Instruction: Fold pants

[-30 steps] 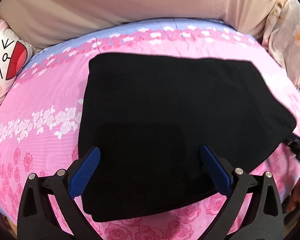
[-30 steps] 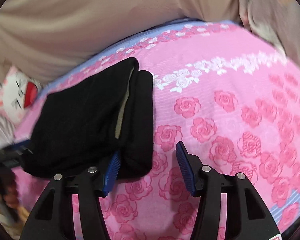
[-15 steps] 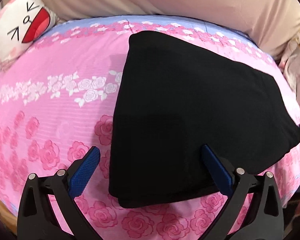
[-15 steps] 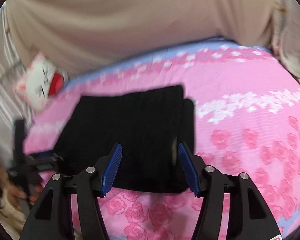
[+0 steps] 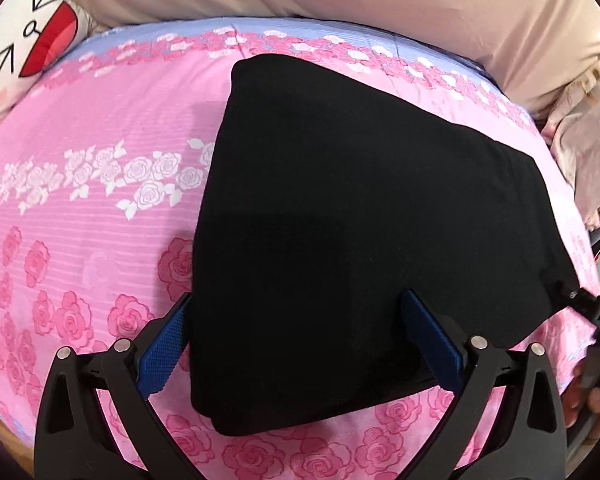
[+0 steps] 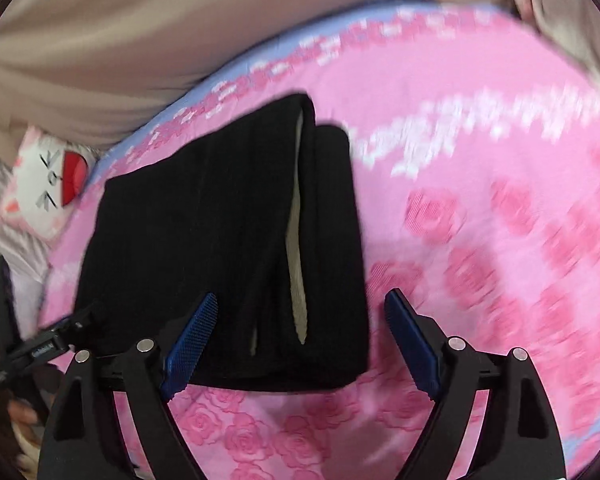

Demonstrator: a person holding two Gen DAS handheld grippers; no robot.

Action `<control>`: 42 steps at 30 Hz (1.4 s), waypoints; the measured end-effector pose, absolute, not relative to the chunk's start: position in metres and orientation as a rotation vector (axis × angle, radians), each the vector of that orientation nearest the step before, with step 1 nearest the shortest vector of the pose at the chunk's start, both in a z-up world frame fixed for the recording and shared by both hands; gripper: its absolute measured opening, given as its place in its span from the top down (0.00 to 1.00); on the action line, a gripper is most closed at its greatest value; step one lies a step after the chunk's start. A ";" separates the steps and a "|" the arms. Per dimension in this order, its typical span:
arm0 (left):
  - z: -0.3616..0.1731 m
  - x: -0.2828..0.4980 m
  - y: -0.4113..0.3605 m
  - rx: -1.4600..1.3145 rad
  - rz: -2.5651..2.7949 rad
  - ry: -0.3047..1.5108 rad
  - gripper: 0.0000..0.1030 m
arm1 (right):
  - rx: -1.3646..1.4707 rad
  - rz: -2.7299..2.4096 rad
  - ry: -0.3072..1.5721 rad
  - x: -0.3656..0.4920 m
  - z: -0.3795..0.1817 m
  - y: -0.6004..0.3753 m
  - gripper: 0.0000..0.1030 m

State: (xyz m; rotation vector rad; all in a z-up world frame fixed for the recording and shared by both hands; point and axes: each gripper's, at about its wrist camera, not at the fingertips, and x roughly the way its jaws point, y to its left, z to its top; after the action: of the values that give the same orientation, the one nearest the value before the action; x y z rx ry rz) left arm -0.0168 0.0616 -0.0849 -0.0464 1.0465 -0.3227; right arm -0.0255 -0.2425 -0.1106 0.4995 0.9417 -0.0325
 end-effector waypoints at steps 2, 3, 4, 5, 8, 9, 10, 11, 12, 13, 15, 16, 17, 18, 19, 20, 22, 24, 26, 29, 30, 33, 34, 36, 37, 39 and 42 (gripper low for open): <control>-0.086 -0.017 0.061 -0.046 -0.325 1.047 0.04 | 0.488 -0.030 0.943 -0.027 -0.110 -0.240 0.17; -0.086 -0.018 0.060 -0.041 -0.325 1.046 0.04 | 0.488 -0.031 0.943 -0.027 -0.109 -0.240 0.17; -0.087 -0.018 0.060 -0.039 -0.323 1.042 0.04 | 0.492 -0.034 0.942 -0.028 -0.109 -0.239 0.17; -0.087 -0.019 0.060 -0.039 -0.325 1.040 0.04 | 0.495 -0.036 0.943 -0.028 -0.108 -0.239 0.17; -0.087 -0.017 0.059 -0.041 -0.334 1.045 0.05 | 0.548 0.033 0.941 -0.031 -0.108 -0.236 0.15; -0.087 -0.017 0.059 -0.049 -0.353 1.051 0.05 | 0.568 0.063 0.940 -0.034 -0.109 -0.234 0.15; -0.086 -0.015 0.061 -0.076 -0.394 1.060 0.05 | 0.572 0.072 0.933 -0.036 -0.109 -0.235 0.15; -0.086 -0.013 0.065 -0.106 -0.428 1.065 0.05 | 0.581 0.086 0.925 -0.037 -0.110 -0.237 0.15; -0.087 -0.010 0.069 -0.149 -0.448 1.074 0.05 | 0.600 0.097 0.917 -0.038 -0.110 -0.240 0.15; -0.088 -0.005 0.075 -0.213 -0.462 1.086 0.05 | 0.635 0.108 0.908 -0.038 -0.111 -0.244 0.15; -0.092 0.004 0.083 -0.304 -0.477 1.114 0.05 | 0.705 0.134 0.887 -0.038 -0.114 -0.251 0.15; -0.095 0.010 0.084 -0.318 -0.485 1.128 0.05 | 0.708 0.147 0.878 -0.037 -0.115 -0.252 0.15; -0.099 0.014 0.082 -0.308 -0.486 1.130 0.05 | 0.699 0.154 0.870 -0.034 -0.116 -0.252 0.19; -0.099 0.017 0.078 -0.282 -0.488 1.105 0.05 | 0.678 0.145 0.866 -0.031 -0.116 -0.250 0.24; -0.099 0.019 0.070 -0.233 -0.481 1.086 0.05 | 0.663 0.133 0.871 -0.029 -0.117 -0.248 0.38; -0.099 0.019 0.064 -0.202 -0.466 1.067 0.05 | 0.685 0.157 0.870 -0.026 -0.119 -0.249 0.52; -0.098 0.015 0.057 -0.173 -0.435 1.038 0.20 | 0.728 0.174 0.859 -0.026 -0.122 -0.250 0.57; -0.092 0.010 0.063 -0.237 -0.502 1.049 0.54 | 0.688 0.170 0.840 -0.035 -0.112 -0.243 0.61; -0.086 0.005 0.070 -0.247 -0.521 1.048 0.59 | 0.698 0.204 0.825 -0.044 -0.103 -0.239 0.62; -0.079 -0.010 0.081 -0.261 -0.549 1.074 0.60 | 0.671 0.227 0.812 -0.062 -0.085 -0.230 0.62; -0.072 -0.018 0.084 -0.260 -0.569 1.072 0.61 | 0.656 0.236 0.803 -0.071 -0.075 -0.227 0.62; -0.046 -0.040 0.088 -0.250 -0.629 1.031 0.62 | 0.598 0.252 0.774 -0.089 -0.047 -0.218 0.62; -0.029 -0.051 0.092 -0.235 -0.655 0.988 0.69 | 0.577 0.258 0.760 -0.093 -0.036 -0.214 0.62; -0.001 -0.059 0.095 -0.221 -0.696 0.934 0.79 | 0.531 0.281 0.720 -0.101 -0.009 -0.208 0.62; 0.013 -0.061 0.097 -0.234 -0.732 0.916 0.79 | 0.516 0.290 0.695 -0.102 0.003 -0.207 0.62; 0.035 -0.061 0.097 -0.220 -0.754 0.867 0.79 | 0.463 0.306 0.635 -0.103 0.031 -0.203 0.62; 0.072 -0.059 0.091 -0.157 -0.771 0.749 0.79 | 0.377 0.309 0.528 -0.094 0.072 -0.200 0.62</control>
State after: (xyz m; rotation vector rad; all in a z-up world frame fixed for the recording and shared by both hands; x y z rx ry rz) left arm -0.0591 0.0906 0.0725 -0.1573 0.7495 -0.7715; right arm -0.0942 -0.2004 0.0720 0.3770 0.5281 0.3093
